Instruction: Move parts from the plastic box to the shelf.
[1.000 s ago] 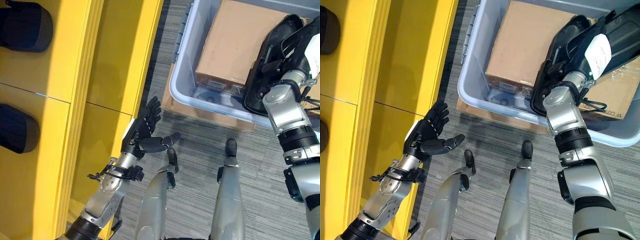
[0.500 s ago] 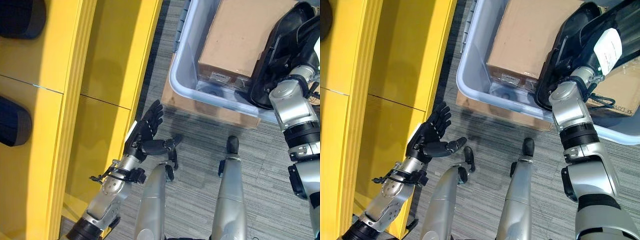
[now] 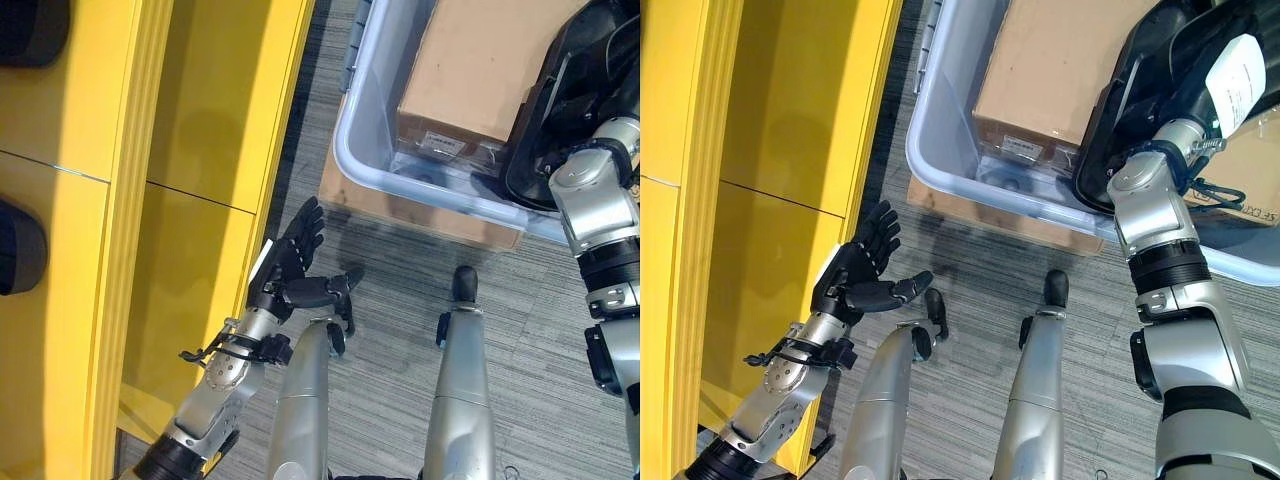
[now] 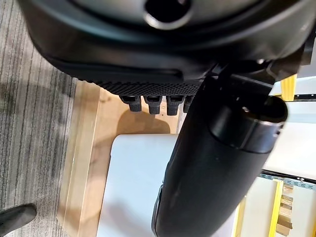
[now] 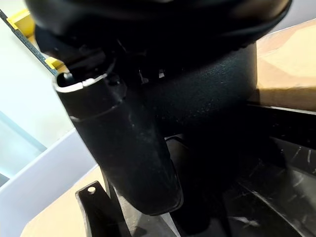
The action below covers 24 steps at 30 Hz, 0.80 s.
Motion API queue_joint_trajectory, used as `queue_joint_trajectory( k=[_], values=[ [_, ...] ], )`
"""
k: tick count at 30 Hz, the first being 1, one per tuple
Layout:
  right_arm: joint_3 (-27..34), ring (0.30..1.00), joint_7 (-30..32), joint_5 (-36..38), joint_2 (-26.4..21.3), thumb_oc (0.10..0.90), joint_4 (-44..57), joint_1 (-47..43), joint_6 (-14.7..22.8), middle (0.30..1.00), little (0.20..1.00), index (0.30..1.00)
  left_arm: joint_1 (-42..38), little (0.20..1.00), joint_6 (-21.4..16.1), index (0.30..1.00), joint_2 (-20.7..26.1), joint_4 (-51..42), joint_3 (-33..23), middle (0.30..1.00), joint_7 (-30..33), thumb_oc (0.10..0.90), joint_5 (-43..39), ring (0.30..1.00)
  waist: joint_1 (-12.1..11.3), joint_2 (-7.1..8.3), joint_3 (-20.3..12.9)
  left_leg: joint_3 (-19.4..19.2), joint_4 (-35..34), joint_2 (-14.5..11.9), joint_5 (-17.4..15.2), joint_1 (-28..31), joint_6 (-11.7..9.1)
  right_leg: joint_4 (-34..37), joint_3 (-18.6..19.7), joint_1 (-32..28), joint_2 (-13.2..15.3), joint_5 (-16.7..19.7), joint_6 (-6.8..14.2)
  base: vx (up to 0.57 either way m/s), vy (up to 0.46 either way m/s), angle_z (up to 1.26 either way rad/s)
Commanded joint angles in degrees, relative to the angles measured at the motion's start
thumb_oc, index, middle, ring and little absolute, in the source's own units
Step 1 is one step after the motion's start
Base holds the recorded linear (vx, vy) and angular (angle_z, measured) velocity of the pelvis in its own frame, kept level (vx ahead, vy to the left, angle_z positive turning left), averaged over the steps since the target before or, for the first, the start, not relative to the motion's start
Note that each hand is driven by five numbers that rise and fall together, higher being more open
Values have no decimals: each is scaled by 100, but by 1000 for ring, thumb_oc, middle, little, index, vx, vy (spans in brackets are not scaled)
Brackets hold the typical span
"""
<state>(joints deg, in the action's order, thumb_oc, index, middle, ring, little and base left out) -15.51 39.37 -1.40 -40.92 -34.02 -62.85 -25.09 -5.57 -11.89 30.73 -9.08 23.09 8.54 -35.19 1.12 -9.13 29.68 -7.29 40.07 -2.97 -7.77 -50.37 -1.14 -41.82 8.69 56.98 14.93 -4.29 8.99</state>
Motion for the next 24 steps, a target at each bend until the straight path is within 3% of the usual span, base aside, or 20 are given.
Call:
queue_joint_trajectory(
  k=[1, 3, 24],
  values=[
    [-292, 1000, 221, 110, -687, 900, 64, -526, 214, 1000, 1000, 1000, 86, 1000, -645, 1000, -28, -696, -21, 1000, 19, 900, 226, 1000, -61, -771, 12, -360, 379, 522, -1121, 271, 558, -86, -562, -360, -647, -883, -857, 0, 0, 0],
    [-295, 300, 257, 150, -689, 400, 63, -531, 292, 300, 300, 300, 102, 1000, -663, 1000, -28, -700, -28, 1000, 12, 900, 240, 1000, -67, -768, 12, -356, 364, 517, -1117, 270, 557, -81, -566, -355, -657, -884, -863, 0, 0, 0],
    [-424, 300, 92, 5, -655, 400, 85, -541, 319, 300, 300, 300, 96, 1000, -738, 1000, 13, -710, -89, 1000, -92, 900, 212, 1000, -71, -730, 12, -311, 229, 524, -1074, 357, 554, 61, -607, -438, -685, -847, -884, 0, 0, 0]
  ],
)
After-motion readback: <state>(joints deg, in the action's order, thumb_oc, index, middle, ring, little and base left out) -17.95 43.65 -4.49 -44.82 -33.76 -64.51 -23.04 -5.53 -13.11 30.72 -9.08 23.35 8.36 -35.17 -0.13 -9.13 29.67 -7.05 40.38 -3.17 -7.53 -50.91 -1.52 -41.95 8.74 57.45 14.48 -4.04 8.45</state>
